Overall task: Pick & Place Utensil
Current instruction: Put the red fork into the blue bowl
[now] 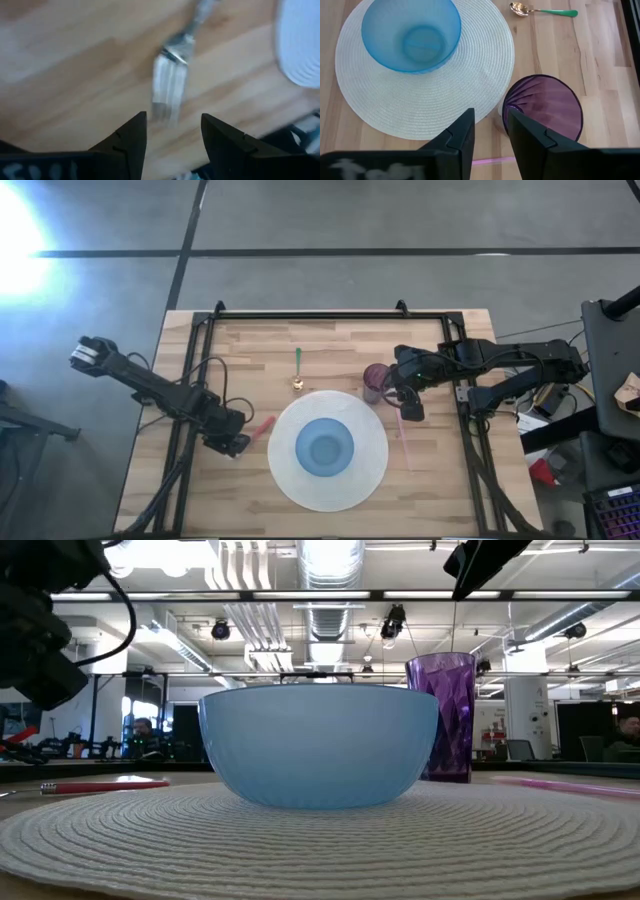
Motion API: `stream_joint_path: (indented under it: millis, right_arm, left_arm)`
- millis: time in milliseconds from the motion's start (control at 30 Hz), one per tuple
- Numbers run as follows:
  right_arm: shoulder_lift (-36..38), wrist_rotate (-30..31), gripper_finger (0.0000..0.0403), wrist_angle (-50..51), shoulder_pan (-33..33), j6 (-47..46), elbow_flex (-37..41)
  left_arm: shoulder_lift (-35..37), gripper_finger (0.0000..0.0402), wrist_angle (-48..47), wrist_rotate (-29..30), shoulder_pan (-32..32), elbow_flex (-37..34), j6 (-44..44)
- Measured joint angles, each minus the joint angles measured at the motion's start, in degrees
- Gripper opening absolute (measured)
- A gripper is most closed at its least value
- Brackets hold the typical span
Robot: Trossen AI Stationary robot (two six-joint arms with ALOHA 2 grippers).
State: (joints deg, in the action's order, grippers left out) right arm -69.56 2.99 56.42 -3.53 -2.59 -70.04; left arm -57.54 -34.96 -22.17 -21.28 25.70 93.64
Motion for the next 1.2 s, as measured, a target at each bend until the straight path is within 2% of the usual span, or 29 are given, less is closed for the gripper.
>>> stream_joint_path:
  millis: [133,300,367,667,1000,1200]
  right_arm:
    - [0.0,0.0,0.0118,0.0,0.0,0.0,0.0]
    - [0.0,0.0,0.0116,0.0,0.0,0.0,0.0]
    - [0.0,0.0,0.0112,0.0,0.0,0.2,0.0]
    - [0.0,0.0,0.01,0.0,0.0,0.2,0.0]
    - [0.0,0.0,0.0109,0.0,0.0,1.5,0.0]
    - [0.0,0.0,0.0102,0.0,0.0,1.7,0.0]
  left_arm:
    - [0.0,0.0179,2.0,0.3,0.0,-2.8,1.0]
    - [0.0,0.0179,15.7,0.4,0.0,-5.7,2.7]
    - [0.0,0.0179,18.5,0.4,-0.1,-6.3,3.8]
    - [0.0,0.0179,17.0,0.0,-0.6,-6.8,6.7]
    - [0.0,0.0179,18.4,-0.9,-1.4,-7.1,12.0]
    - [0.0,0.0179,19.4,0.0,-1.4,-7.4,13.5]
